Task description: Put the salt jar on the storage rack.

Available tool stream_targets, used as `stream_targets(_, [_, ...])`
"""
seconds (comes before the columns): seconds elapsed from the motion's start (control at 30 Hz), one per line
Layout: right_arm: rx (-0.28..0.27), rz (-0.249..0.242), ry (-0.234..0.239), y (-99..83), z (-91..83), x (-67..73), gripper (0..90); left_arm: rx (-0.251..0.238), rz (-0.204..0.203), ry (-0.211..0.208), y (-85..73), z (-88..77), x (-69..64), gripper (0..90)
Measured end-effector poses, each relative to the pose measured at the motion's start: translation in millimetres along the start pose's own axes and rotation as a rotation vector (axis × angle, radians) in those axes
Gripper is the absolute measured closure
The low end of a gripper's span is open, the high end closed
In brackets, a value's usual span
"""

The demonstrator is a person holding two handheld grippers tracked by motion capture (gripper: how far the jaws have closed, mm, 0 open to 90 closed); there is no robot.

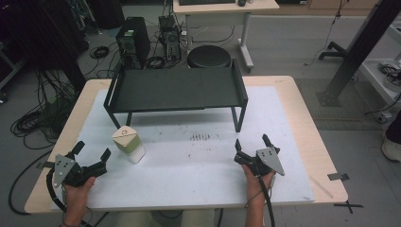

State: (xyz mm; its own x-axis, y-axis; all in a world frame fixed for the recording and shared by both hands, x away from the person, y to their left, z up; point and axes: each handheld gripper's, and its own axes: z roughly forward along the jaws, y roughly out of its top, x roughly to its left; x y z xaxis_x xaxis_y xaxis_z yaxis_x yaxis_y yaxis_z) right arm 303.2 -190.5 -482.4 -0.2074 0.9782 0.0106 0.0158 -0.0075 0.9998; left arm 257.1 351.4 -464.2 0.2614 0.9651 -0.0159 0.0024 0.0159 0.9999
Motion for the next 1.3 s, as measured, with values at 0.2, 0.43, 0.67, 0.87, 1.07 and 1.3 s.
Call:
stream_targets(0.2, [0.001, 0.001, 0.000, 0.0, 0.1, 0.0, 2.6, 0.000, 0.000, -0.001, 0.1, 0.0, 0.1, 0.6])
stream_targets(0.43, [0.003, 0.002, -0.001, 0.1, 0.3, -0.1, 3.0, 0.003, -0.001, -0.002, 0.2, 0.3, 0.2, 0.6])
stream_targets(0.67, [0.003, 0.000, -0.001, 0.2, 0.3, 0.1, 3.0, 0.014, -0.018, -0.036, 1.2, 0.6, 3.3, 0.2])
stream_targets(0.87, [0.003, 0.000, -0.001, 0.2, 0.3, 0.1, 3.0, 0.003, -0.024, -0.055, 5.8, -2.3, 3.5, 0.2])
stream_targets(1.07, [0.004, -0.001, -0.002, 0.2, 0.3, 0.1, 3.0, -0.023, -0.015, -0.089, 20.4, -11.0, 2.9, 0.2])
stream_targets(1.3, [0.003, -0.001, -0.002, 0.2, 0.3, 0.2, 3.0, -0.063, -0.008, -0.153, 40.2, -16.7, -2.7, 0.2])
